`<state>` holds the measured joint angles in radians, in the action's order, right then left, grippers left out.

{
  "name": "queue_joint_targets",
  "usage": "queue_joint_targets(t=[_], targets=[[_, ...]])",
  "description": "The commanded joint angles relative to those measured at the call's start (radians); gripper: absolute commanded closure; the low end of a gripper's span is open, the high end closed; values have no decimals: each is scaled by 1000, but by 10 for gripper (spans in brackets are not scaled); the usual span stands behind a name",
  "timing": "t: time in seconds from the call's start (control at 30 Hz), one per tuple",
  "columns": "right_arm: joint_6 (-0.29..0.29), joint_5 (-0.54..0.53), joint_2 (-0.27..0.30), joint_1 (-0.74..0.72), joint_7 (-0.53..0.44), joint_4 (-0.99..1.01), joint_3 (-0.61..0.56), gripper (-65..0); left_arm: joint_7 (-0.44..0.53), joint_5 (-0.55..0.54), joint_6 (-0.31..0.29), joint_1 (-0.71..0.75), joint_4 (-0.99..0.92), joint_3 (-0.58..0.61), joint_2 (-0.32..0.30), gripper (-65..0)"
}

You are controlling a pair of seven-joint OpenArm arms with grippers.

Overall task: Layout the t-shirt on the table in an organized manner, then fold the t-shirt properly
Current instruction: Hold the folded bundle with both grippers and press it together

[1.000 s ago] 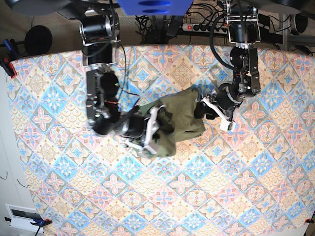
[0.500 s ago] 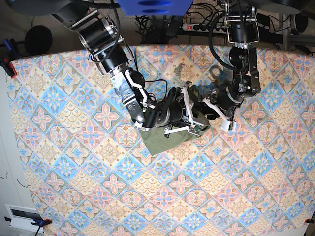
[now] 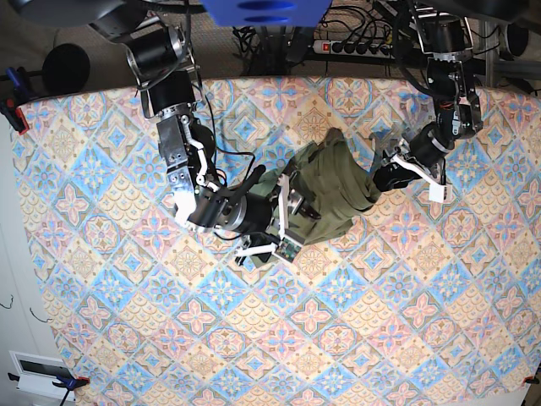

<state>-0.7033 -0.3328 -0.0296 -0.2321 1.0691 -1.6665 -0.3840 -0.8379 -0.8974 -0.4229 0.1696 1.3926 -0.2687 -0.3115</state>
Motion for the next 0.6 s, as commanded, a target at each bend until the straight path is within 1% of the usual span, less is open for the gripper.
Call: queue_joint_targets(t=[0.0, 0.1, 0.2, 0.27, 0.37, 0.57], targets=[[5, -10, -6, -39, -39, -13, 9, -316, 13, -49, -11, 5, 27, -4, -33, -298], [5, -10, -6, -45, -82, 25, 9, -294, 12, -87, -11, 46, 109, -4, -54, -298], [5, -10, -6, -46, -125, 79, 10, -270, 12, -85, -11, 112, 253, -4, -76, -298], [5, -9, -6, -59, -145, 121, 10, -260, 12, -84, -11, 133, 308, -1, -79, -298], [5, -7, -6, -105, -155, 173, 1, -263, 12, -84, -11, 130, 311, 1, -77, -298], [5, -7, -6, -177, -152, 216, 4, -263, 10, -91, -11, 66, 195, 3, -54, -299]])
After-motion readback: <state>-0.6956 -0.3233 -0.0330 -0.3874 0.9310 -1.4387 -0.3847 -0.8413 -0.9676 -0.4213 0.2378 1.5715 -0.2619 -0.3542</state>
